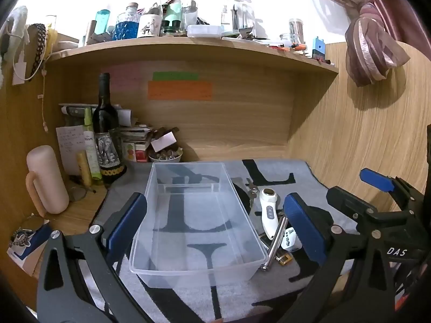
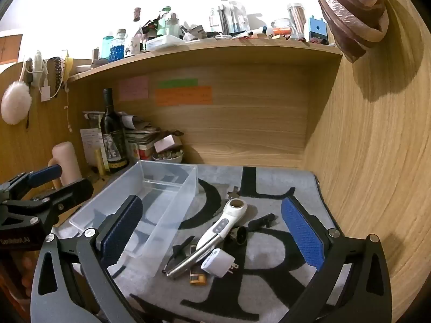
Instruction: Organize rigid objects
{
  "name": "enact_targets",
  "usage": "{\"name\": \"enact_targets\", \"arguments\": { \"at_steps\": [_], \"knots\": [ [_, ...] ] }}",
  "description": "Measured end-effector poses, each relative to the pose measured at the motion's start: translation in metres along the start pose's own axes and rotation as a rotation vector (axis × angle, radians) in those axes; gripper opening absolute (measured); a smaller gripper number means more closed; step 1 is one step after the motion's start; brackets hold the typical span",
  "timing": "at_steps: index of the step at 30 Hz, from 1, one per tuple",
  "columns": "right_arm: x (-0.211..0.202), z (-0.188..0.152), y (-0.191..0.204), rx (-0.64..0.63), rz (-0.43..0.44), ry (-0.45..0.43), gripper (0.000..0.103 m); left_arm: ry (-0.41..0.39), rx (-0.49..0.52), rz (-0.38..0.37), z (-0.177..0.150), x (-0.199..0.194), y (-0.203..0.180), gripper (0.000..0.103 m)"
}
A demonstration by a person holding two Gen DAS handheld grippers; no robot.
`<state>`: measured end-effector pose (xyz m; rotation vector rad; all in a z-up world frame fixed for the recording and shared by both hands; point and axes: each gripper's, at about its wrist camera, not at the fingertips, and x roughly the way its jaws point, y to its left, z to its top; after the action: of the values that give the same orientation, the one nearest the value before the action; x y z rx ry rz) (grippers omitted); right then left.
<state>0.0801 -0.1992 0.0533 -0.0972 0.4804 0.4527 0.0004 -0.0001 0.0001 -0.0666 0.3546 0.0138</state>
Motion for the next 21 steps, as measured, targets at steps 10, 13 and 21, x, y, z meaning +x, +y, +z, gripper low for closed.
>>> {"name": "enact_targets", "arguments": {
  "at_steps": [10, 13, 21],
  "knots": [
    [0.003, 0.002, 0.0, -0.004, -0.003, -0.002, 0.103, 0.013, -0.013, -0.012, -0.002, 0.009, 0.002, 0.103],
    [0.003, 0.003, 0.0, -0.004, -0.002, -0.002, 0.103, 0.012, -0.014, -0.014, -0.003, 0.008, 0.001, 0.103],
    [0.004, 0.003, 0.001, -0.007, -0.004, -0.002, 0.103, 0.012, -0.007, -0.015, -0.004, 0.01, -0.001, 0.103]
  ]
}}
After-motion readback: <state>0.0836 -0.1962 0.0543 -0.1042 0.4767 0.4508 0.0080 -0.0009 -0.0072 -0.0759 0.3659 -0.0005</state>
